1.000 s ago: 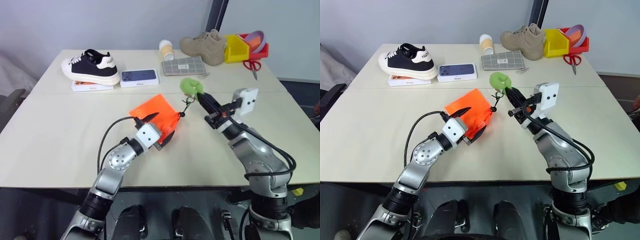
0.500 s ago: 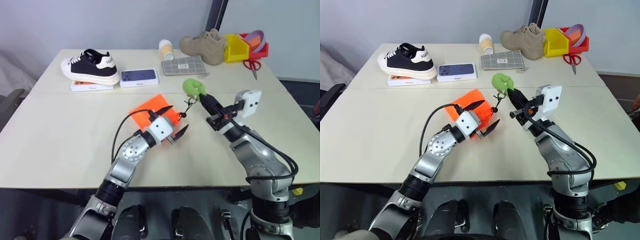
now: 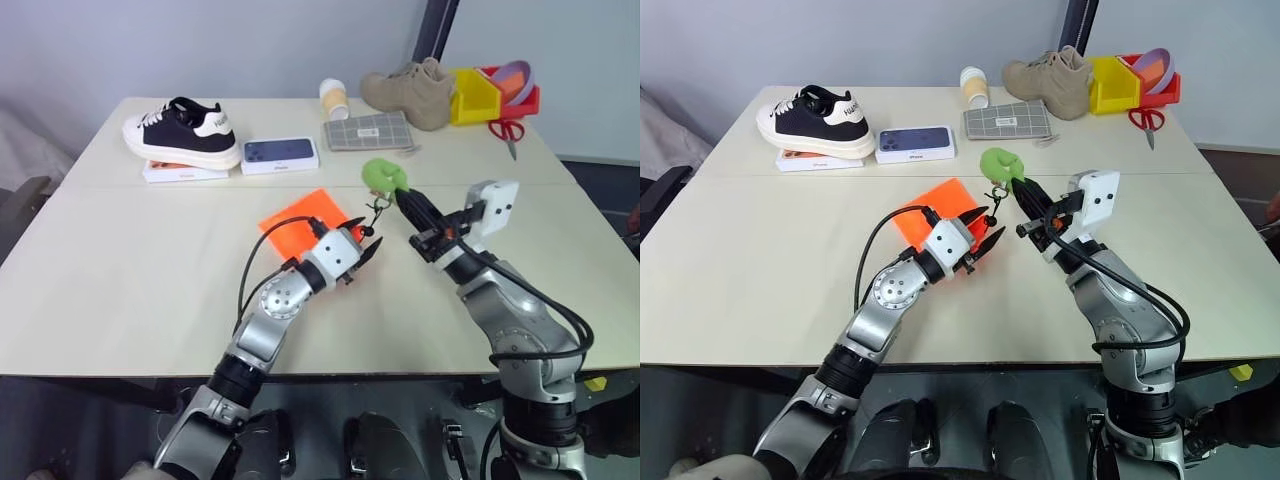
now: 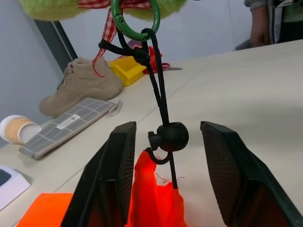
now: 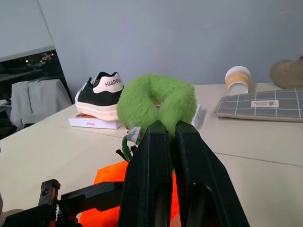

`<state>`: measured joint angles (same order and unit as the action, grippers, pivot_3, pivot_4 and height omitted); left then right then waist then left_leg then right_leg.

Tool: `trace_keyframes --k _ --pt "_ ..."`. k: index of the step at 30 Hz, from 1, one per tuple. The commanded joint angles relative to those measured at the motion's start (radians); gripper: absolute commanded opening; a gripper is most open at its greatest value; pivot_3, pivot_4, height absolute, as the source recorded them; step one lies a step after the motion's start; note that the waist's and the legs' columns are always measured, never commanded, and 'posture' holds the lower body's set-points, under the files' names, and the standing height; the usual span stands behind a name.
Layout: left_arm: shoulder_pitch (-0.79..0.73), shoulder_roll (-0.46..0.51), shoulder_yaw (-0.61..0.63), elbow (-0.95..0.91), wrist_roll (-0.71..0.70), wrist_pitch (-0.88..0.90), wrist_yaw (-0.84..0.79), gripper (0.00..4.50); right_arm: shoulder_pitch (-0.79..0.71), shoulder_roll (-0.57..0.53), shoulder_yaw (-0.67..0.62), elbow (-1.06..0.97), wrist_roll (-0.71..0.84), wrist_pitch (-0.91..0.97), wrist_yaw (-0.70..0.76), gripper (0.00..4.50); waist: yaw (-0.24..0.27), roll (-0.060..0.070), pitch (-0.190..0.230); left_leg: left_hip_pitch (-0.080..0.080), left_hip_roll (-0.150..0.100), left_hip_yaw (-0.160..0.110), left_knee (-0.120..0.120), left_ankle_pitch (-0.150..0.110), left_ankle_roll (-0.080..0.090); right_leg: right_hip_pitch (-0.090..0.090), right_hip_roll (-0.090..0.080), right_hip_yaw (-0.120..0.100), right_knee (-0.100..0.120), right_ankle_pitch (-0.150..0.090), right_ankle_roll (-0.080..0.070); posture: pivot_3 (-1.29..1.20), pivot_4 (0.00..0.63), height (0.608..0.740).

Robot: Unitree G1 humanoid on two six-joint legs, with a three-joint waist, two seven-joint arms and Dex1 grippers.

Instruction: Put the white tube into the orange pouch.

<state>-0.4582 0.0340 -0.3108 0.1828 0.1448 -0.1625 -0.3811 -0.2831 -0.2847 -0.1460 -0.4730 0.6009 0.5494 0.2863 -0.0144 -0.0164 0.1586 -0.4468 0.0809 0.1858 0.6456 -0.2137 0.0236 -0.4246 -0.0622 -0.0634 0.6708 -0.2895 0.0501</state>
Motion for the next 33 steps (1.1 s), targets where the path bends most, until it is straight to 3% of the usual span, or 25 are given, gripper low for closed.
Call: trace_keyframes --k 1,9,13,14,22,33 --pt "-0.007 -0.013 -0.01 -0.012 0.008 -0.013 0.016 2.18 -0.018 -0.003 -0.004 -0.039 0.002 -0.029 0.007 0.0 0.0 0.0 0.0 0.0 0.0 0.0 0.0 0.0 0.0 0.0 0.0 0.0 0.0 0.0 0.0 0.0 0.15 0.74" --pt "-0.005 -0.015 -0.012 -0.011 0.004 -0.008 0.021 2.18 -0.02 -0.003 0.0 -0.039 0.0 -0.027 0.008 0.0 0.0 0.0 0.0 0.0 0.0 0.0 0.0 0.0 0.0 0.0 0.0 0.0 0.0 0.0 0.0 0.0 0.15 0.74" --pt "-0.004 -0.014 -0.012 -0.01 -0.005 -0.008 0.018 0.37 -0.02 -0.004 0.0 -0.039 0.0 -0.027 0.008 0.0 0.0 0.0 0.0 0.0 0.0 0.0 0.0 0.0 0.0 0.0 0.0 0.0 -0.001 0.0 0.0 0.0 0.15 0.74" --pt "-0.004 -0.014 -0.012 -0.009 -0.005 -0.006 0.019 0.19 -0.02 -0.004 0.0 -0.038 0.0 -0.027 0.008 0.0 0.0 0.0 0.0 0.0 0.0 0.0 0.0 0.0 0.0 0.0 0.0 0.0 -0.001 0.0 0.0 0.0 0.15 0.74" --pt "-0.009 0.012 -0.011 0.015 0.021 0.006 0.023 0.19 -0.026 -0.004 -0.009 -0.029 -0.014 -0.038 0.003 0.0 0.0 0.0 0.0 0.0 0.0 0.0 0.0 0.0 0.0 0.0 0.0 0.0 -0.001 0.0 0.0 0.0 0.15 0.74" --pt "0.038 0.136 -0.017 0.02 0.017 0.007 -0.073 0.19 -0.058 -0.019 -0.064 0.112 -0.164 -0.115 -0.101 0.0 -0.002 0.0 0.0 0.0 0.0 0.0 0.0 0.0 0.0 0.0 0.0 0.0 -0.001 0.0 0.0 0.0 0.15 0.74"
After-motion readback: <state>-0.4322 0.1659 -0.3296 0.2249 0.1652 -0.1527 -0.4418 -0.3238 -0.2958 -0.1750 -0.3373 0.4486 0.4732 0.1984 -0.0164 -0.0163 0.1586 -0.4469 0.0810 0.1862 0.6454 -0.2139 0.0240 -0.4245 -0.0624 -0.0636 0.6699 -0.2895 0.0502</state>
